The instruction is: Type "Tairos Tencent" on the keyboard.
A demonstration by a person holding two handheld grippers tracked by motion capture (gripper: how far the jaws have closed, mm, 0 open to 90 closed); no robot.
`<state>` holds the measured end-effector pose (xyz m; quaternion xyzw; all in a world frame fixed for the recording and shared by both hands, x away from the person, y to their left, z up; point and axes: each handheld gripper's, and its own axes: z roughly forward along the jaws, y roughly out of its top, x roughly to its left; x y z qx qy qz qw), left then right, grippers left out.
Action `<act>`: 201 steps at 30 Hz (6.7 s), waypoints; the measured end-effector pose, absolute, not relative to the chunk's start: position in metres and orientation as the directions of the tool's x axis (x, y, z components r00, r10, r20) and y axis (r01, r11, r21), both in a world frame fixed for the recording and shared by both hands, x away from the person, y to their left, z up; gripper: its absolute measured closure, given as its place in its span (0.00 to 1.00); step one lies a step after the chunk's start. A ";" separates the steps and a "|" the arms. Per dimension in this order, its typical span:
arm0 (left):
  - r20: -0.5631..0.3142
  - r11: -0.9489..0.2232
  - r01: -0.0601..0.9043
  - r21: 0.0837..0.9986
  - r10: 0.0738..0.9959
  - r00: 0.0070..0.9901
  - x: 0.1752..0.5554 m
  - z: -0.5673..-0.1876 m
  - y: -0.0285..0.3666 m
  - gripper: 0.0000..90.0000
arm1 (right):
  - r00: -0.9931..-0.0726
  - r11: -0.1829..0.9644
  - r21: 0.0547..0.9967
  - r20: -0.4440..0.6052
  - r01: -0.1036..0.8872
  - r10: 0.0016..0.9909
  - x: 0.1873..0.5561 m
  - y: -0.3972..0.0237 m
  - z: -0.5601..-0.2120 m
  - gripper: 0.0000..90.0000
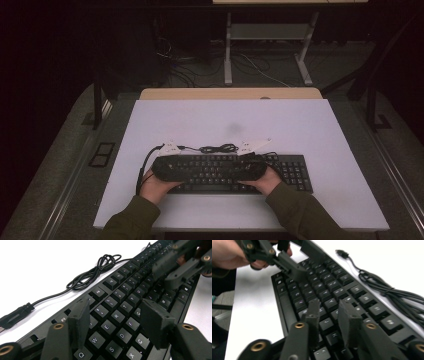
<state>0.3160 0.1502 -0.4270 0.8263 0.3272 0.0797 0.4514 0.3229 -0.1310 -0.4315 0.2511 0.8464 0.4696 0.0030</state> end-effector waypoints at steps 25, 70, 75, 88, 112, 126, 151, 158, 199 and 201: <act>-0.164 -0.374 0.470 0.799 0.618 0.769 0.316 -0.429 0.148 0.35 | -0.901 0.517 0.759 0.210 0.395 0.380 0.312 -0.112 -0.440 0.99; -0.156 -0.373 0.463 0.804 0.619 0.770 0.316 -0.427 0.146 0.35 | -0.891 0.475 0.781 0.223 0.406 0.395 0.317 -0.123 -0.431 0.91; -0.154 -0.377 0.459 0.805 0.614 0.774 0.317 -0.426 0.145 0.35 | -0.885 0.455 0.787 0.235 0.416 0.402 0.320 -0.128 -0.429 0.81; -0.160 -0.390 0.446 0.805 0.582 0.797 0.319 -0.425 0.135 0.47 | -0.863 0.404 0.802 0.253 0.439 0.437 0.329 -0.144 -0.425 0.51; -0.139 -0.458 0.427 0.780 0.539 0.831 0.326 -0.433 0.116 0.99 | -0.829 0.359 0.814 0.242 0.457 0.505 0.337 -0.154 -0.427 0.35; -0.125 -0.484 0.429 0.763 0.540 0.832 0.325 -0.438 0.111 0.99 | -0.822 0.344 0.820 0.241 0.457 0.517 0.338 -0.155 -0.426 0.33; -0.153 -0.448 0.421 0.789 0.521 0.840 0.322 -0.427 0.115 0.70 | -0.807 0.319 0.830 0.237 0.457 0.541 0.339 -0.171 -0.426 0.23; -0.149 -0.445 0.415 0.794 0.519 0.841 0.319 -0.425 0.122 0.56 | -0.805 0.326 0.830 0.223 0.453 0.550 0.337 -0.177 -0.426 0.22; -0.137 -0.421 0.408 0.810 0.541 0.830 0.296 -0.422 0.156 0.09 | -0.761 0.293 0.844 0.190 0.450 0.620 0.299 -0.259 -0.425 0.21; -0.136 -0.420 0.409 0.810 0.544 0.828 0.296 -0.422 0.156 0.08 | -0.756 0.289 0.843 0.192 0.453 0.626 0.297 -0.263 -0.426 0.21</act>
